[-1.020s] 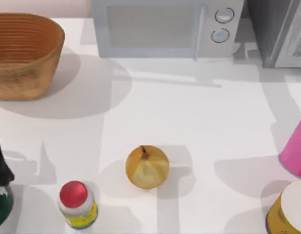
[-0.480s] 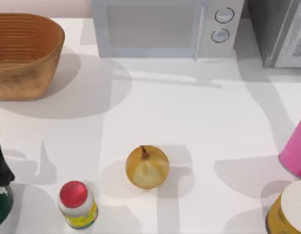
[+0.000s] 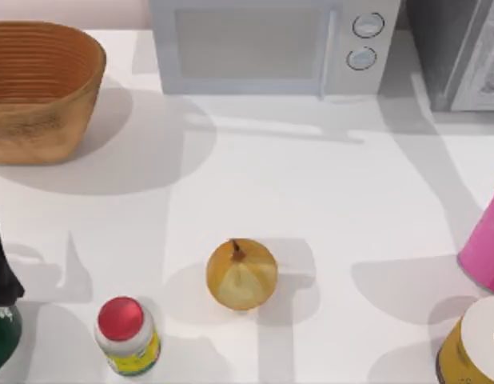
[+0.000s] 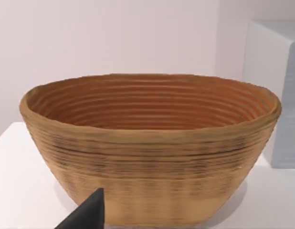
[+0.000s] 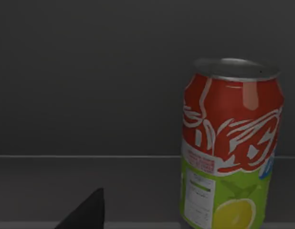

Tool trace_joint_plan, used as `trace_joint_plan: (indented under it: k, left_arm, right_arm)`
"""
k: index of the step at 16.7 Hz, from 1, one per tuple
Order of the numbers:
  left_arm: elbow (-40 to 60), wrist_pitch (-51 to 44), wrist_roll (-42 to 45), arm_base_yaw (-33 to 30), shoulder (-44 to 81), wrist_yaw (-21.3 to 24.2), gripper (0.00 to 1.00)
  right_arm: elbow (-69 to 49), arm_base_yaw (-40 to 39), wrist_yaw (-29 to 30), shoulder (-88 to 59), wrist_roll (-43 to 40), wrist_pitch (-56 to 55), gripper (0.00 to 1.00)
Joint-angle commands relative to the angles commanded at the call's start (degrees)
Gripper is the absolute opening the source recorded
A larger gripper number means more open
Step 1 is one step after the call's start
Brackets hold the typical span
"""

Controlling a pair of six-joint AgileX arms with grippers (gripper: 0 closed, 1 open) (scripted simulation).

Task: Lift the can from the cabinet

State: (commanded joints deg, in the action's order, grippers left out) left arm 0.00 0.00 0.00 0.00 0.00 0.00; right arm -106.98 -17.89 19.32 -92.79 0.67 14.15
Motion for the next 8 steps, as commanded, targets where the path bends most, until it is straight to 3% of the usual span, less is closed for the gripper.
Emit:
trace_joint_plan:
  k: [8]
  left_arm:
    - [0.0,0.0,0.0,0.0,0.0,0.0,1.0]
  right_arm:
    - [-13.84,2.23,-2.11,-11.44,-0.04,2.15,1.0]
